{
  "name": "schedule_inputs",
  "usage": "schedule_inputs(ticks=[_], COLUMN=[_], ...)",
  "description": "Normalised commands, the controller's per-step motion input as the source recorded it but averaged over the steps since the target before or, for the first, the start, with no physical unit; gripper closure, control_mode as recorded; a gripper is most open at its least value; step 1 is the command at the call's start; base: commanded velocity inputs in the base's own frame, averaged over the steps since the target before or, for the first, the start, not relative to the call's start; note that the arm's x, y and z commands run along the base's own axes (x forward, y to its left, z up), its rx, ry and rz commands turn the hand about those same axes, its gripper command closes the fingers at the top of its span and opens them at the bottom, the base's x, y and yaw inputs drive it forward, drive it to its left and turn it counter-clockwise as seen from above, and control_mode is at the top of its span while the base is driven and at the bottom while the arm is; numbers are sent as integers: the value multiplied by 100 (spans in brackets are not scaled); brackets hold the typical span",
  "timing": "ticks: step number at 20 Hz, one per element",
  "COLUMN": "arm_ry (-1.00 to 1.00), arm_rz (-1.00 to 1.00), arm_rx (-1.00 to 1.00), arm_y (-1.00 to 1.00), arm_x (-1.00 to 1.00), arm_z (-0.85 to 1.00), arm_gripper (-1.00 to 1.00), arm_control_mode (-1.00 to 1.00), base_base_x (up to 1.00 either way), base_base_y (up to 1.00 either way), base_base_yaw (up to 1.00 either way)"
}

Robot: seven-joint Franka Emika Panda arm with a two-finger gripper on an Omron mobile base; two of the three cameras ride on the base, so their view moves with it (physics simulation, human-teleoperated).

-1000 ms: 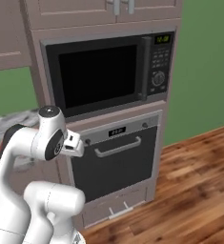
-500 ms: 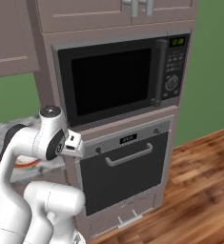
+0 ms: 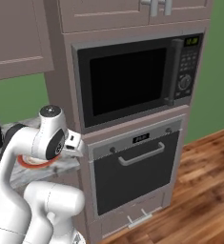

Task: Take the baked cake out of the oven and place it on the plate for cooling. Then close the oven door.

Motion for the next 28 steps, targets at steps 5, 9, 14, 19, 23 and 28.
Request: schedule_inputs(ticks=[5,9,14,19,23,28], arm_ry=[-1,-5,-6,-10,-9,-4], arm_rz=[-2,-7,-7,-3,-3,-3], arm_rx=[-2,-1,0,10,12,17], arm_y=[12,5,-31,-64,-66,-70], arm_x=[0,13,2,0,0,-1], arm_z=[0,0,-2,-15,-17,-20], arm_gripper=[-100,-100,-100,-100,-100,-100], arm_control_mode=[-100,-100,-100,-100,-100,-100], base_base_x=[0,0,0,0,0,0], base_base_y=[24,0,0,0,0,0], base_base_yaw=[-2,0,0,0,0,0])
